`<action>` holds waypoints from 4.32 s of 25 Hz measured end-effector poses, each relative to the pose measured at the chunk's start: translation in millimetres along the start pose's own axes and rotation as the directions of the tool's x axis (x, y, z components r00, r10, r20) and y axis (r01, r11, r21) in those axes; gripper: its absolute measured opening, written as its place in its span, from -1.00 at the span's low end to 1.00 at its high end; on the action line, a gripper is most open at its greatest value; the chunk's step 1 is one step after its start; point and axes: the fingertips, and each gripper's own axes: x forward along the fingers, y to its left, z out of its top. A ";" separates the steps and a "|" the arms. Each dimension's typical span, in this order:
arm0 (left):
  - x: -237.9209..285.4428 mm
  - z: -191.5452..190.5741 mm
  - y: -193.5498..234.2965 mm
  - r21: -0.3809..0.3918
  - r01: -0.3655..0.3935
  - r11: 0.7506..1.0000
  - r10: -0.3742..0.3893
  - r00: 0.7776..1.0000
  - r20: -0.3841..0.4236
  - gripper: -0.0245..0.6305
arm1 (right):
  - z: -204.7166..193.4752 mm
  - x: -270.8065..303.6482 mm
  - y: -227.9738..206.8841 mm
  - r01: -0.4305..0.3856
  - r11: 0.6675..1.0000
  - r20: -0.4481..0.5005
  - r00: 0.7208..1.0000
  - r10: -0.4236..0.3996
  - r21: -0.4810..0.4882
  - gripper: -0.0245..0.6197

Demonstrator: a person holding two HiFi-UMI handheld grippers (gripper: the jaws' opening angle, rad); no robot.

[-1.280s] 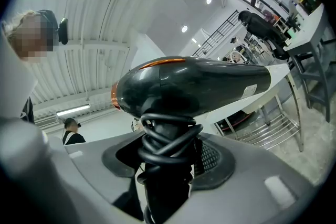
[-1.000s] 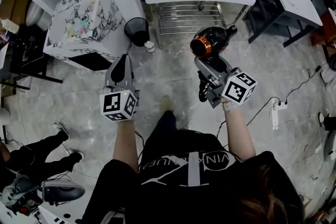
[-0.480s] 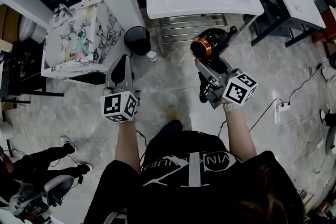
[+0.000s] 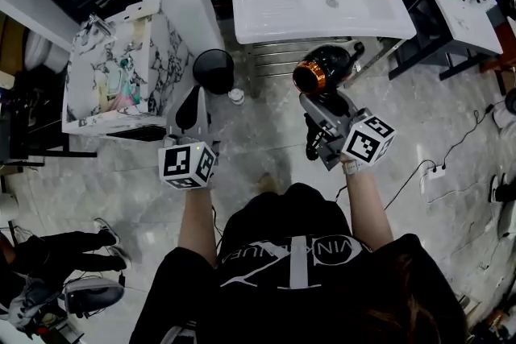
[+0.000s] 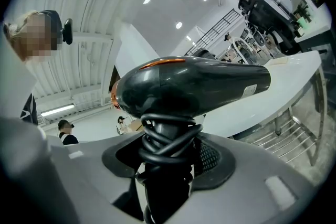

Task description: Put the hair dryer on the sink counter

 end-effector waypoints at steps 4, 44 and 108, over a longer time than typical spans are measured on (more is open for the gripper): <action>11.2 -6.6 5.3 -0.007 -0.002 1.000 0.002 1.000 -0.013 -0.93 | 1.4 9.9 -11.4 0.007 1.000 -0.005 1.000 -0.007 0.007 -0.13; 281.3 -8.4 96.9 -0.037 -0.104 0.994 0.102 0.993 -0.057 -0.93 | 98.5 245.3 -190.3 -0.064 0.996 -0.180 0.981 0.075 0.067 -0.13; 458.5 -68.0 162.9 -0.126 0.011 0.992 -0.034 0.982 -0.185 -0.93 | 56.4 470.2 -356.7 0.291 0.950 -0.572 0.763 -0.302 -0.114 -0.11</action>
